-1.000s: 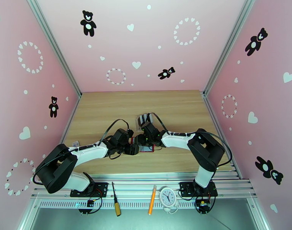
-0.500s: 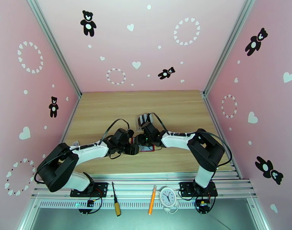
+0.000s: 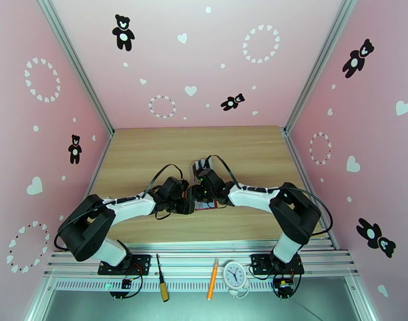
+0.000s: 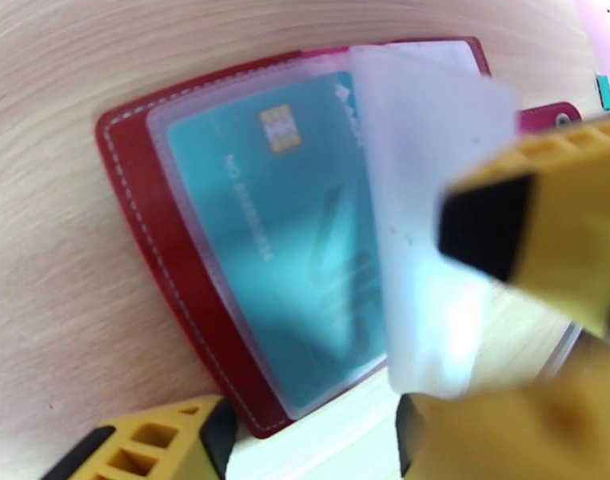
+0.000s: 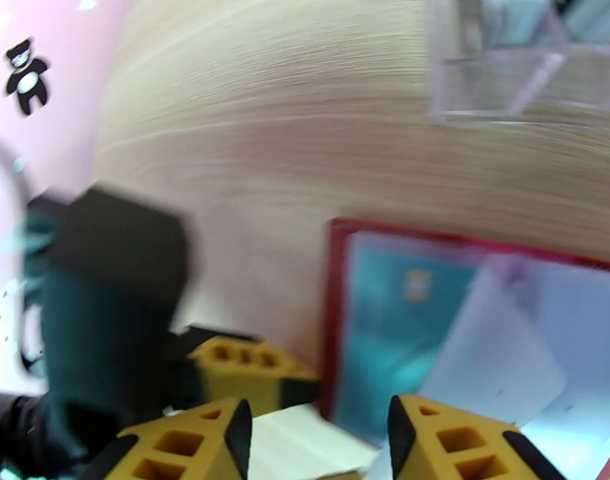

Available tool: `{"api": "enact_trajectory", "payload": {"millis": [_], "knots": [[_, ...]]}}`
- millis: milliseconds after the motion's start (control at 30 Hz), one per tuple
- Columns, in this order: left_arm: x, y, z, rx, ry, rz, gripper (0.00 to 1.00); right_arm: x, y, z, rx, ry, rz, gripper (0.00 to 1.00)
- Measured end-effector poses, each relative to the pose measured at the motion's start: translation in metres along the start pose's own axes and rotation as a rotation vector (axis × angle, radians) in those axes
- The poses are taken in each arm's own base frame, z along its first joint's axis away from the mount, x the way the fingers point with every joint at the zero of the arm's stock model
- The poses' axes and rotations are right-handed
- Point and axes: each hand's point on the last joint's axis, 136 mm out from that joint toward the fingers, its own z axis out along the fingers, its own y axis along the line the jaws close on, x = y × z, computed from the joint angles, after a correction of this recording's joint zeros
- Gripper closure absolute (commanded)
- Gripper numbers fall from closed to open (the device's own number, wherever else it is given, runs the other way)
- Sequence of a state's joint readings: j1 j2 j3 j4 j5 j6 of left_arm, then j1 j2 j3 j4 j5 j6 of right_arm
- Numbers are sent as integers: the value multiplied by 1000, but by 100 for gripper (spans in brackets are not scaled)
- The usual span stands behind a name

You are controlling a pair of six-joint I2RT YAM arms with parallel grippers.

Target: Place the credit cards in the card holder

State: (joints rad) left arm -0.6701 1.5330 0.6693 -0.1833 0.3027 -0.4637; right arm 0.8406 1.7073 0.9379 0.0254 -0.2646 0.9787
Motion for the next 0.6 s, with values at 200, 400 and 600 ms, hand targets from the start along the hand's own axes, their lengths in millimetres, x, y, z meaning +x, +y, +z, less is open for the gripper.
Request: {"api": "enact_trajectory", "payload": {"millis": [200, 400, 600], "knots": [[0, 10, -11, -27, -71, -2, 36, 4, 3, 0, -17, 24, -6, 49], [-6, 16, -24, -51, -135, -6, 35, 4, 5, -8, -24, 31, -19, 47], [-8, 20, -25, -62, -144, -13, 35, -5, 25, -27, -61, 7, -53, 45]]}}
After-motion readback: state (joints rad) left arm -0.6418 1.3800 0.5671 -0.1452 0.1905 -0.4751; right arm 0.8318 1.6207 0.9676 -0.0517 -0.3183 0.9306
